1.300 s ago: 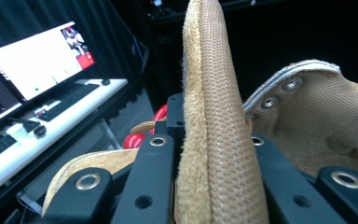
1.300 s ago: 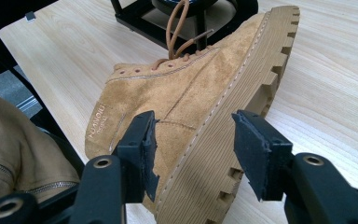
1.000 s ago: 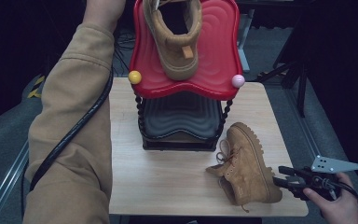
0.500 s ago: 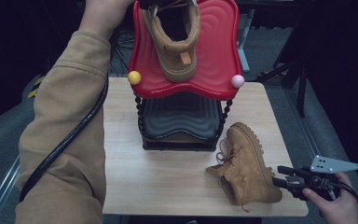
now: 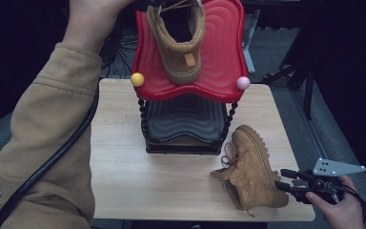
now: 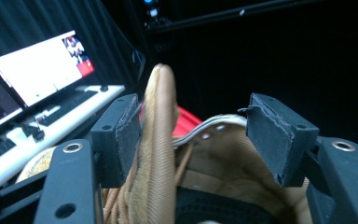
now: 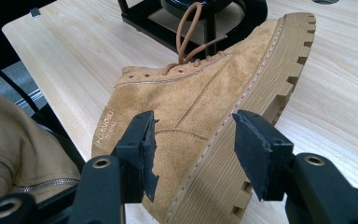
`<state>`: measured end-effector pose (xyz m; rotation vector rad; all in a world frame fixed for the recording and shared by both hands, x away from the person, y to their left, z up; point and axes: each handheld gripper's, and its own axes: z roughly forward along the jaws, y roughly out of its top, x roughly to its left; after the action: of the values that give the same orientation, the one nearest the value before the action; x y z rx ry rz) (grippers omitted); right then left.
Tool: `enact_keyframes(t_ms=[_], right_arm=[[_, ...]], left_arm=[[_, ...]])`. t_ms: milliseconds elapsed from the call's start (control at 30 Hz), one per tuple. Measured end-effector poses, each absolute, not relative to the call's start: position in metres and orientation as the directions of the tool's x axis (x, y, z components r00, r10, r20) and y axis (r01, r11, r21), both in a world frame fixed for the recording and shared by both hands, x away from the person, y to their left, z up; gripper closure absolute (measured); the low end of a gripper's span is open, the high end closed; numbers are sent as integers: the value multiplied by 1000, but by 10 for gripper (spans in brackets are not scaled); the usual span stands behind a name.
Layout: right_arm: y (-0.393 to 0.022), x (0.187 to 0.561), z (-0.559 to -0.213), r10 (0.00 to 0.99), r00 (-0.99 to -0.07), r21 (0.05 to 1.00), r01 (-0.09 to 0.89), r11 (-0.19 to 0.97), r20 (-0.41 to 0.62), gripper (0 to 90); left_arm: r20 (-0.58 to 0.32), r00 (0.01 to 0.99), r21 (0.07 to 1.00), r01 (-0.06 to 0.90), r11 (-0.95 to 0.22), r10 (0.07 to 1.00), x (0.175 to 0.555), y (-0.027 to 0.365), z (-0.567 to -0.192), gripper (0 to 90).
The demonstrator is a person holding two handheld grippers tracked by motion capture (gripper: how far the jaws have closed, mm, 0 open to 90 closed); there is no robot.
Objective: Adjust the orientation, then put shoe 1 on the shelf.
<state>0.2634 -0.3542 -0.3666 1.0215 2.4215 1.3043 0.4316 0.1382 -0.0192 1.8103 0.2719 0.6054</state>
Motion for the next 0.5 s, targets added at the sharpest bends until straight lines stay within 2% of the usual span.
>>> enact_keyframes(t_ms=[67,167,300,500], right_arm=[[-354,264,-367,661,-739,800,474,369,133,490],[-351,265,-366,658,-740,799,474,369,135,489],[-348,267,-367,652,-747,799,469,377,132,489],[-348,269,-369,656,-742,798,475,371,137,488]], left_arm=[[251,848,949,-121,-290,467,423,141,-17,388],[214,874,962,-111,-249,437,409,142,-16,377],[223,889,952,-111,-285,400,391,135,-28,377],[188,921,960,-100,-261,341,369,124,-52,371]])
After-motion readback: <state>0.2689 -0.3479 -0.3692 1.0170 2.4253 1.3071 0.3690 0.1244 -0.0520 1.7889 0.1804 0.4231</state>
